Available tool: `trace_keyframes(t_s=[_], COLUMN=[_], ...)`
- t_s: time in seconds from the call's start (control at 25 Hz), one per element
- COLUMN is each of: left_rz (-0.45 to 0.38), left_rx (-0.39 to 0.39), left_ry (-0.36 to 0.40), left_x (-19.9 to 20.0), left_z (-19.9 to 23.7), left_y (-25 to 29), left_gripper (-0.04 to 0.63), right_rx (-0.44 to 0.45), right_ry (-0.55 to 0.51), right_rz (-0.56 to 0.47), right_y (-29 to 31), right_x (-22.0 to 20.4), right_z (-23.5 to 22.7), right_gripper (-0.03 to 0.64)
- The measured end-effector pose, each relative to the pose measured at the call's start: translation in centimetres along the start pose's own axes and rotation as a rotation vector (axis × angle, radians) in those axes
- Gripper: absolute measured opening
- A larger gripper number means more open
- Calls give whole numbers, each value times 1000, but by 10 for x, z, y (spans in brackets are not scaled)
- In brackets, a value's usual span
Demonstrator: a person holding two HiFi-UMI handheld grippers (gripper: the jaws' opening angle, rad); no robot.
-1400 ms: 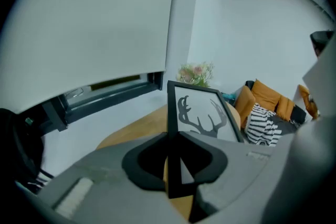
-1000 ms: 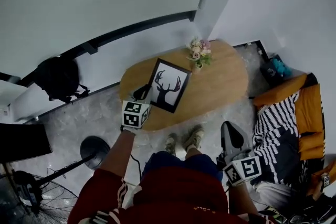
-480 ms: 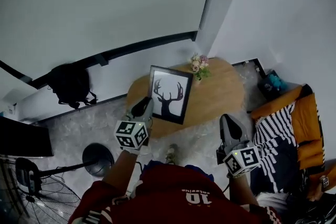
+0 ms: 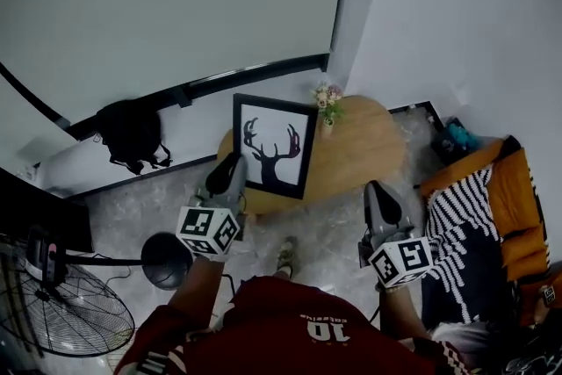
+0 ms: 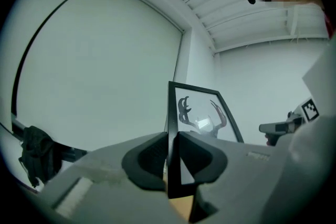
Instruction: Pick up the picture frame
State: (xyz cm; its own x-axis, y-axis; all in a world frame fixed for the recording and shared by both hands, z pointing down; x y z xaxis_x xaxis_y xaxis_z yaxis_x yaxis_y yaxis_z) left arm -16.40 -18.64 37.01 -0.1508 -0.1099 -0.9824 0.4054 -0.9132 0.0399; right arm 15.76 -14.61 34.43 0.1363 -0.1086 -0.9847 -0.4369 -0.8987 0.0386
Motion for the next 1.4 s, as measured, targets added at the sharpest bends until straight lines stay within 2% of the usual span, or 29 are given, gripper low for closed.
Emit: trace_keyframes(t_s=[0.36,0.52,0.64,1.04,1.4], left_rz=[-74,-112,-108,-113,-111], left_rx=[7,18,28,38,32], left_ry=[50,85,92,81,90], left_x=[20,16,11,13,25], left_z=[-63,-88,-98,-111,-110], left_y=[-83,-124,-144,-167,-157], left_gripper=[74,74,74,74,74], right_rx=[-1,0,-6,5,8], right_ry=[-2,-18,-27,-24,-27], right_rz=[-48,-82,-76,-79,-89], right_y=[-93,-135,-152,-171,-161], right_x=[4,1,0,12,28], right_z=[23,38,44,47,42], right_gripper=[-5,-5,-5,-5,-5])
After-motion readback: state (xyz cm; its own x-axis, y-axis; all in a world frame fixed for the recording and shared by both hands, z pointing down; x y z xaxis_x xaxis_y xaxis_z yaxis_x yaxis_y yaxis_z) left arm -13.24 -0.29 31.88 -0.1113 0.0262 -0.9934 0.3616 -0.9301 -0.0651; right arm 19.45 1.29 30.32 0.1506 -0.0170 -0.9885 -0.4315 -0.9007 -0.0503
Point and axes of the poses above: the fingertips, and each gripper's own axes: y forward along the fingers, z to its left, x out of its top, the point moved 6 cm from there along -y, backward along the fingers, and after that the axes turned 3 degrees about -x, right-handed, at the moved point
